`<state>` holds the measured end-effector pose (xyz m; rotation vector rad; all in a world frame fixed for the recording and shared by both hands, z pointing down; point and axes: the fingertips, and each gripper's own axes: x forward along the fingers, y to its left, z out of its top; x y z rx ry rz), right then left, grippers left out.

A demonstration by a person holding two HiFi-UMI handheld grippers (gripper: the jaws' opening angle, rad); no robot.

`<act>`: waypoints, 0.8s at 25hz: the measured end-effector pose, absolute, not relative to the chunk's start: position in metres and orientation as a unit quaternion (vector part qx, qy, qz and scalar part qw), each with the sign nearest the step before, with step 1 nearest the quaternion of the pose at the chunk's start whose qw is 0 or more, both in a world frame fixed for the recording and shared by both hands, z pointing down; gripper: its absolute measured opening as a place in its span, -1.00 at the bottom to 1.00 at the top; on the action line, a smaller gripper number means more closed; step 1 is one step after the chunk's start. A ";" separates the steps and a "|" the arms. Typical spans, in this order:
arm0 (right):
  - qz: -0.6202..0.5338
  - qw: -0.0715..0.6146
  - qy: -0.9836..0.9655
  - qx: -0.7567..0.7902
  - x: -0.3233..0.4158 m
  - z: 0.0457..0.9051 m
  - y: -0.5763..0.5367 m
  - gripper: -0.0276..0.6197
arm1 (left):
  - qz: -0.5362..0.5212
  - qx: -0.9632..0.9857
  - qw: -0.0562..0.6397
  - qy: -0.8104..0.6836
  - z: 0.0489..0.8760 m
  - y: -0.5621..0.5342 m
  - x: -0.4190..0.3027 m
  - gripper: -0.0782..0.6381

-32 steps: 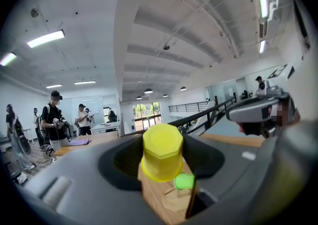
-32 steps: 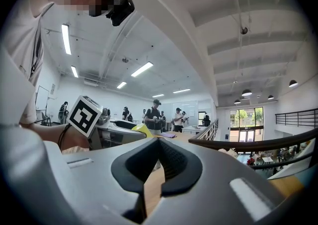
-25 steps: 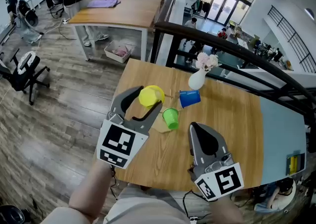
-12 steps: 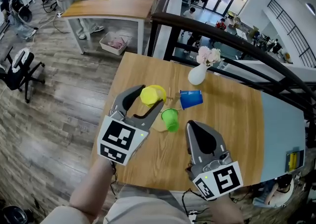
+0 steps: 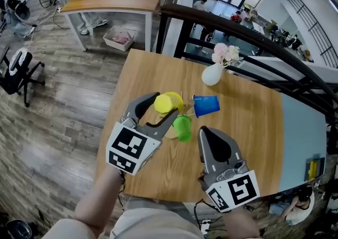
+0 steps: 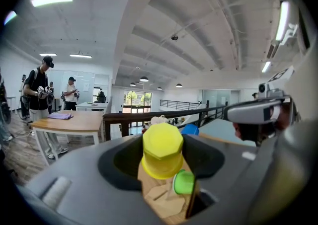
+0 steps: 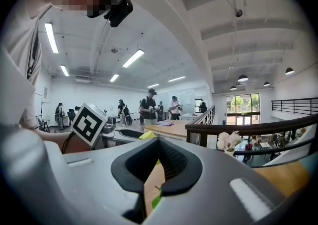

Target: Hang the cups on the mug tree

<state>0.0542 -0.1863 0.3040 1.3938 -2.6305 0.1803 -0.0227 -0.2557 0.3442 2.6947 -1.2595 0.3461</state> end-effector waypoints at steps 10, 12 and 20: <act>0.076 0.093 -0.879 0.461 0.049 0.323 -0.191 -0.91 | 0.121 0.894 0.099 -0.419 0.369 -0.264 -0.027 -0.10; 0.078 0.094 -0.880 0.459 0.048 0.326 -0.190 -0.91 | 0.136 0.892 0.103 -0.419 0.380 -0.262 -0.027 -0.10; 0.082 0.101 -0.881 0.456 0.047 0.331 -0.188 -0.91 | 0.136 0.889 0.112 -0.422 0.389 -0.263 -0.027 -0.07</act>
